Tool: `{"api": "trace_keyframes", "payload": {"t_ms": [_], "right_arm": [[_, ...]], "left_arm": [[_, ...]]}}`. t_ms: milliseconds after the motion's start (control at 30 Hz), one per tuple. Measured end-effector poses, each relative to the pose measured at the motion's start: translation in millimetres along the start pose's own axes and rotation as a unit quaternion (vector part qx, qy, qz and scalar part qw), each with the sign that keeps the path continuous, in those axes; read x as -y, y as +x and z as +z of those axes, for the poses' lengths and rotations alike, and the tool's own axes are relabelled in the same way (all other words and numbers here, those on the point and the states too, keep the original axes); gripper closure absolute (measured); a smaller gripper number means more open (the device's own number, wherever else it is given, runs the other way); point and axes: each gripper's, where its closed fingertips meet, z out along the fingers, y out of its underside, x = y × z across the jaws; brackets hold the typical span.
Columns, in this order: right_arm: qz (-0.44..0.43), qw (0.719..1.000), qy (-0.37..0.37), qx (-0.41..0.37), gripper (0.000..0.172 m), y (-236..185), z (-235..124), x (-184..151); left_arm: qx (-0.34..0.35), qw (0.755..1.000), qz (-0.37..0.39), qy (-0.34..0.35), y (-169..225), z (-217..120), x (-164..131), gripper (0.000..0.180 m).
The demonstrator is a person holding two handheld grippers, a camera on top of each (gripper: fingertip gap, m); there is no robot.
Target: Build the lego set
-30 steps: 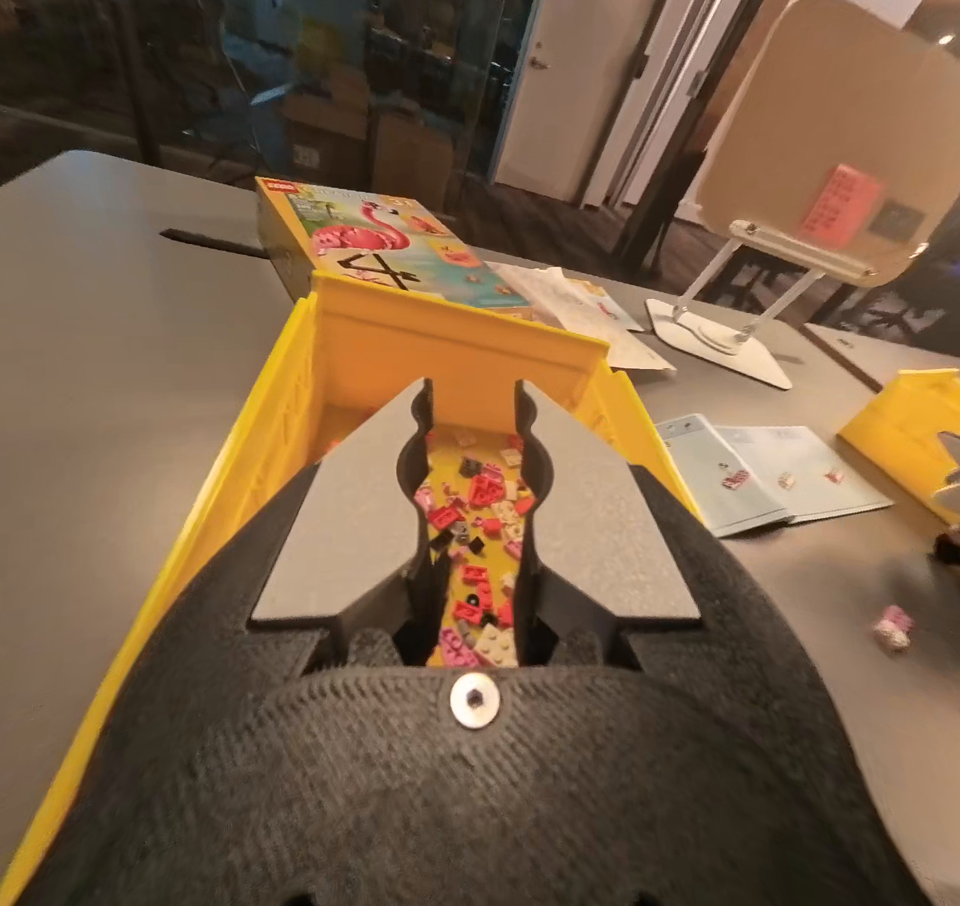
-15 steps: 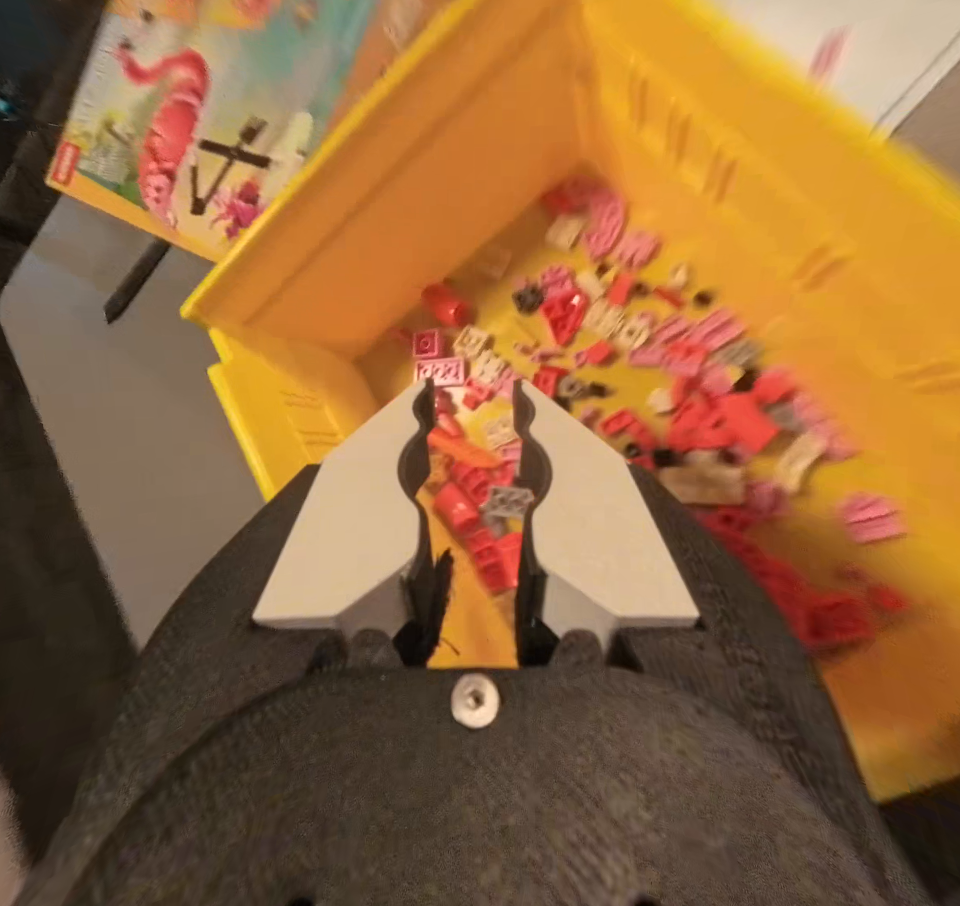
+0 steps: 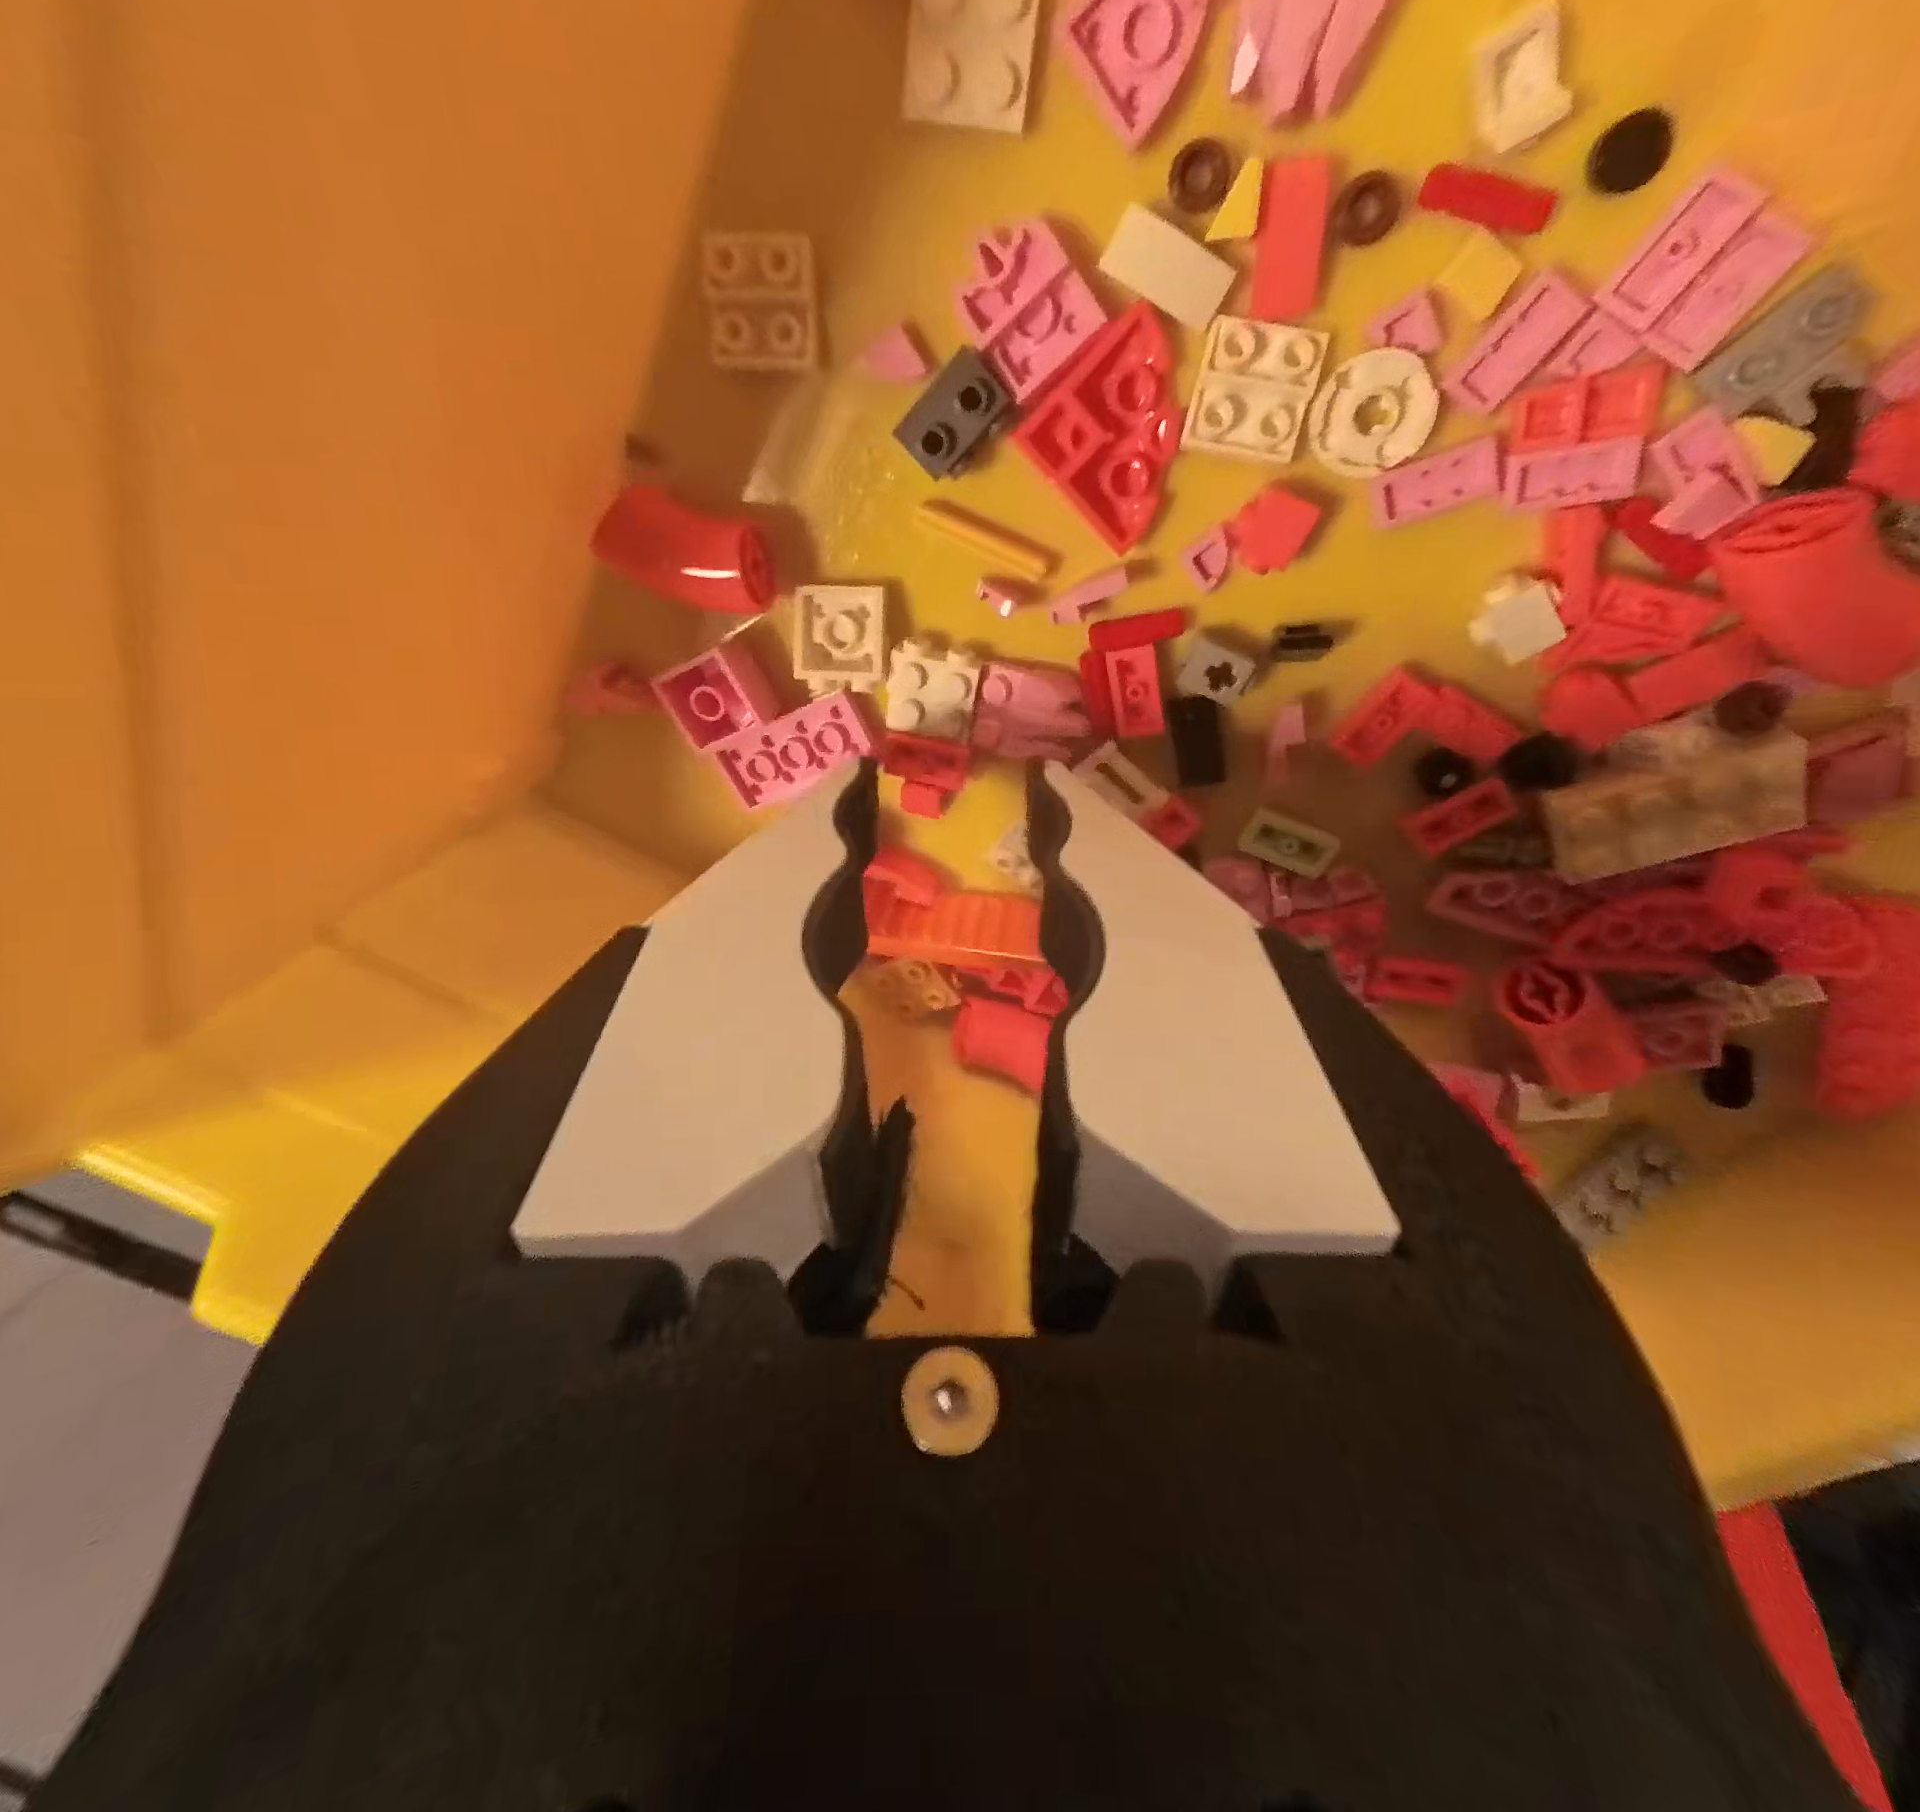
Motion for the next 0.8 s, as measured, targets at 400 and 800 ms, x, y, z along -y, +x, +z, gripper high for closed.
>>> {"api": "trace_keyframes", "payload": {"t_ms": [400, 800], "right_arm": [[0.004, 1.000, 0.002, 0.007, 0.172, -1, 0, 0], [0.004, 1.000, 0.002, 0.008, 0.172, -1, 1, 1]], "left_arm": [[-0.034, 0.999, -0.001, 0.001, 4, 2, 3, 0.164], [0.138, 0.941, -0.012, 0.310, 0, -105, 68, 0.165]]}}
